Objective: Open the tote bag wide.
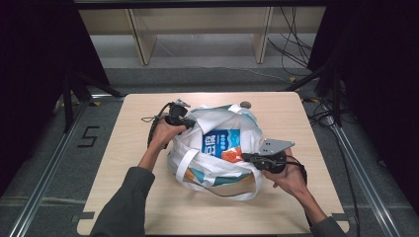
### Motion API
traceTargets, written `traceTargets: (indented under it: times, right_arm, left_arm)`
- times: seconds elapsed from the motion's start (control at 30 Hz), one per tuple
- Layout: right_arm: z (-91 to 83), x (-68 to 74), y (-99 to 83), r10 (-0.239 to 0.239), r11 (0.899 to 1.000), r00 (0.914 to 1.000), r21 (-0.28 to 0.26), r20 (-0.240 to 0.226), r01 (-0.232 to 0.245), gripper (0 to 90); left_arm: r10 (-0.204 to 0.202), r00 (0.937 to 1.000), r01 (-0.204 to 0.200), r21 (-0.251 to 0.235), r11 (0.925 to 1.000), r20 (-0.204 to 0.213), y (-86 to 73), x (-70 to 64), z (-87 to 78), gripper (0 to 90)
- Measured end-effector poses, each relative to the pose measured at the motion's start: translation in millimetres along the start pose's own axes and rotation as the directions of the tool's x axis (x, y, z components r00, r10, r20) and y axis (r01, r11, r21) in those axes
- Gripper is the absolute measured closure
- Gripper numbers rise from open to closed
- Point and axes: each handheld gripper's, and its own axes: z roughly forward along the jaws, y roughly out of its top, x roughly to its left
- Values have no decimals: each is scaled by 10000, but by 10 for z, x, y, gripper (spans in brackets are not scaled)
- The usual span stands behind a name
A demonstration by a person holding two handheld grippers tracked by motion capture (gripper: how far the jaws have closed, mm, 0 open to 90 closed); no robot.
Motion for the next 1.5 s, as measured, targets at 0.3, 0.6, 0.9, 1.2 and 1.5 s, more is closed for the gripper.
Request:
traceTargets:
  times: [0.3,0.6,0.9,1.2,1.5]
  right_arm:
    - [-92,-97,221,114,9966,9999,-823,88,-106,895]
    - [50,-483,424,815,9967,9931,-115,839,-808,896]
    - [211,-283,495,-588,9768,9873,2123,1478,264,900]
    - [31,-704,8,373,9423,9612,3106,2734,-1249,900]
    - [-96,-50,630,284,9996,9992,67,296,-287,900]
  left_arm:
    - [-318,9957,420,-1185,9921,869,52,-66,-337,884]
    - [1245,9821,-1254,-20,9921,1413,-142,-465,-508,867]
    - [1890,9749,-2060,1547,9662,1177,-208,-438,-373,873]
    - [2291,9697,-2408,1743,9548,847,-283,-393,-500,872]
    - [1969,9804,-1969,457,9794,35,158,-481,-445,852]
